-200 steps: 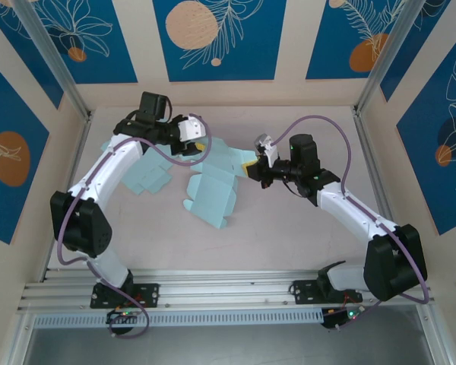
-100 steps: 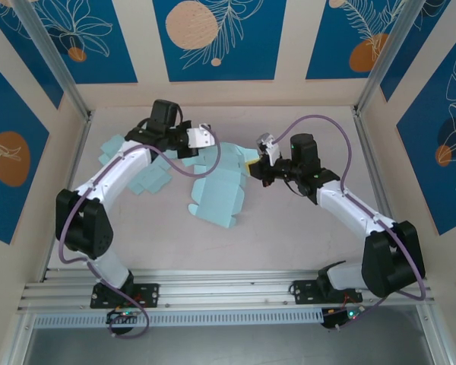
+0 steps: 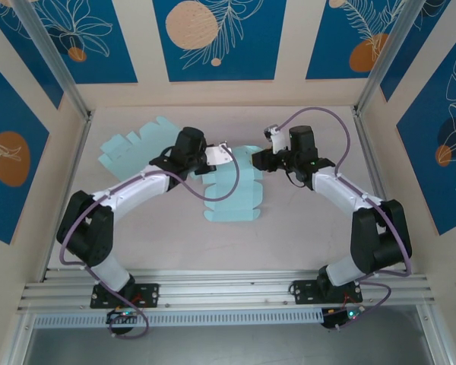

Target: Fold the paper box

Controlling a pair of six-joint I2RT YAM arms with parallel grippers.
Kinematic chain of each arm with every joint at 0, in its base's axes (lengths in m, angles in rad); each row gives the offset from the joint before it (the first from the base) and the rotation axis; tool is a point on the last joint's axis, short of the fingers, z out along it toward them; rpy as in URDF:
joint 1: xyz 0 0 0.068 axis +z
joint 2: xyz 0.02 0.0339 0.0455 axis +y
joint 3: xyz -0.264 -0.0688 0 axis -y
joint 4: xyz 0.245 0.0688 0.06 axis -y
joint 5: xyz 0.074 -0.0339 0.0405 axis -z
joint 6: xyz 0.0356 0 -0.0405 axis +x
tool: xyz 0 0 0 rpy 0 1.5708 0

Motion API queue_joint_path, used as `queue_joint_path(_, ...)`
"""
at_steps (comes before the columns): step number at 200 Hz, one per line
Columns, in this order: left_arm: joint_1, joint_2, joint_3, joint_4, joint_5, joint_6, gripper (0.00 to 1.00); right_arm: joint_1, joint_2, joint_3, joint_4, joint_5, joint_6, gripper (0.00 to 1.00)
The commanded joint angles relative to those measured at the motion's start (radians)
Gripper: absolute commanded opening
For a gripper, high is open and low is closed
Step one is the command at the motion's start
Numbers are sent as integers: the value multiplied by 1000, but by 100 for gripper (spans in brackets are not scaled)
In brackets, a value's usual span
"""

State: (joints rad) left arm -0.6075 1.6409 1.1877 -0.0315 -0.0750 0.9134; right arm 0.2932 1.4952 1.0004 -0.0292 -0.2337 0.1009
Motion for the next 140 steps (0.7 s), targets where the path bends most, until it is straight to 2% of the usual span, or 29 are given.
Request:
queue_joint_path(1,-24,-13,-26,121,-144,-40,0,-3,-63,41,-82,73,54,48)
queue_joint_path(31,-39,5,-39,176,-202,-11,0,-6,-161,70,-194,180,114,58)
queue_joint_path(74,-53,2,-39,207,-196,34,0,-9,-241,162,-406,267,238,68)
queue_joint_path(110,-67,17,-61,286,-225,86,0,-9,-241,263,-532,215,358,70)
queue_joint_path(140,-79,32,-91,390,-252,110,0,-3,-208,296,-523,87,433,70)
